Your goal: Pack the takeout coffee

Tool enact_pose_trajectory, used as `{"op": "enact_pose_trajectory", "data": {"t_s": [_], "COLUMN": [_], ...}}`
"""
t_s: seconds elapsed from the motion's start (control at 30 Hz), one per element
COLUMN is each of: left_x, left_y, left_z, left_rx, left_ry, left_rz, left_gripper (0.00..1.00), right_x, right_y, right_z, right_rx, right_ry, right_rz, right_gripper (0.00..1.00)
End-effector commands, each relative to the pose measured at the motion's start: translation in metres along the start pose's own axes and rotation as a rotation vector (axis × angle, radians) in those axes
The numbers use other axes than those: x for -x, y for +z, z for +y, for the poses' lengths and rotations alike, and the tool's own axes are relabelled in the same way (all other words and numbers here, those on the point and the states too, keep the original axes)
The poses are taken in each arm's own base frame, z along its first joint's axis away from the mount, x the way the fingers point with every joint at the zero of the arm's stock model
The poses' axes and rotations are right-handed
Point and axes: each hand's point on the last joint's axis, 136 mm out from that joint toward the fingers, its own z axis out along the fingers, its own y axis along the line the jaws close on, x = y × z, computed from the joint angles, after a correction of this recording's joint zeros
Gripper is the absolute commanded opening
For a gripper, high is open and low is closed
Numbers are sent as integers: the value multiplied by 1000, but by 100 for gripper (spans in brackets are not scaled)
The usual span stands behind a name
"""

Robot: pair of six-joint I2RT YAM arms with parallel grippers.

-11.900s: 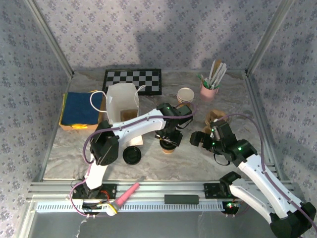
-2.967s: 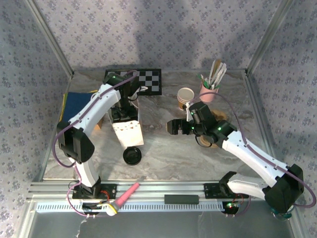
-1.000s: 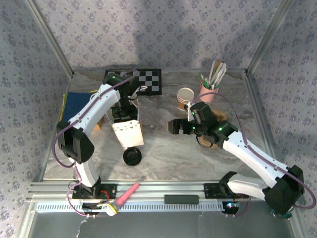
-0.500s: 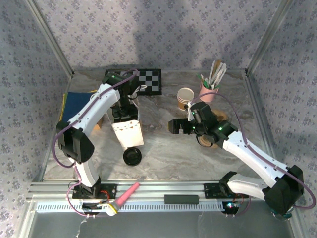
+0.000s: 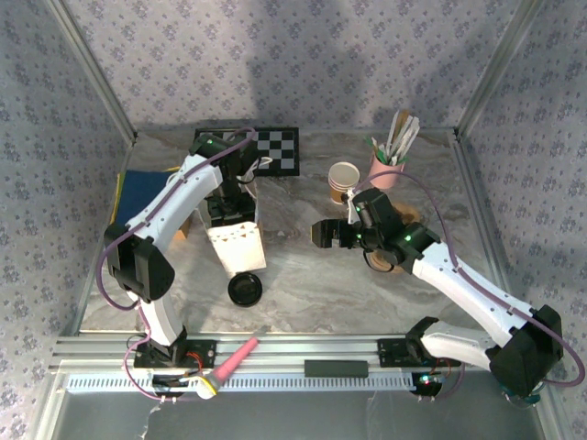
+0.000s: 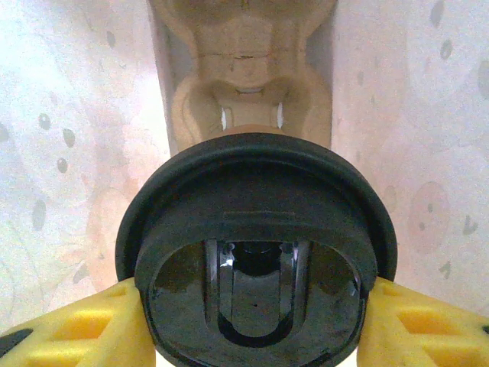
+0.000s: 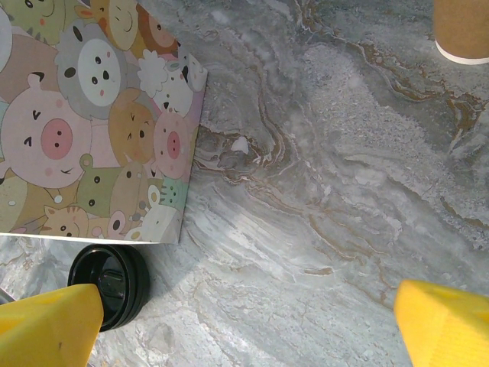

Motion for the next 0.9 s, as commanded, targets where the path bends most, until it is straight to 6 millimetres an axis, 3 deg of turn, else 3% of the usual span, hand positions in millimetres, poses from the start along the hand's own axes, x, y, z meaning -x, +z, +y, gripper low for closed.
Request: {"op": "enact_pose_trajectory", "data": {"t_s": [0.0, 0.87], "left_x": [4, 7], "left_y": [-8, -11], "left_z": [1, 1], "left_rx": [-6, -5], "left_ry": [11, 12], "left_rz": [-28, -39], "left_gripper": [50, 50], "right_x": [-1, -2], "right_y": [-2, -2], "right_z": [-1, -2], "right_rx": [1, -1], "right_ry": [19, 22], "right_rz": [1, 1], "right_gripper": [100, 100]}}
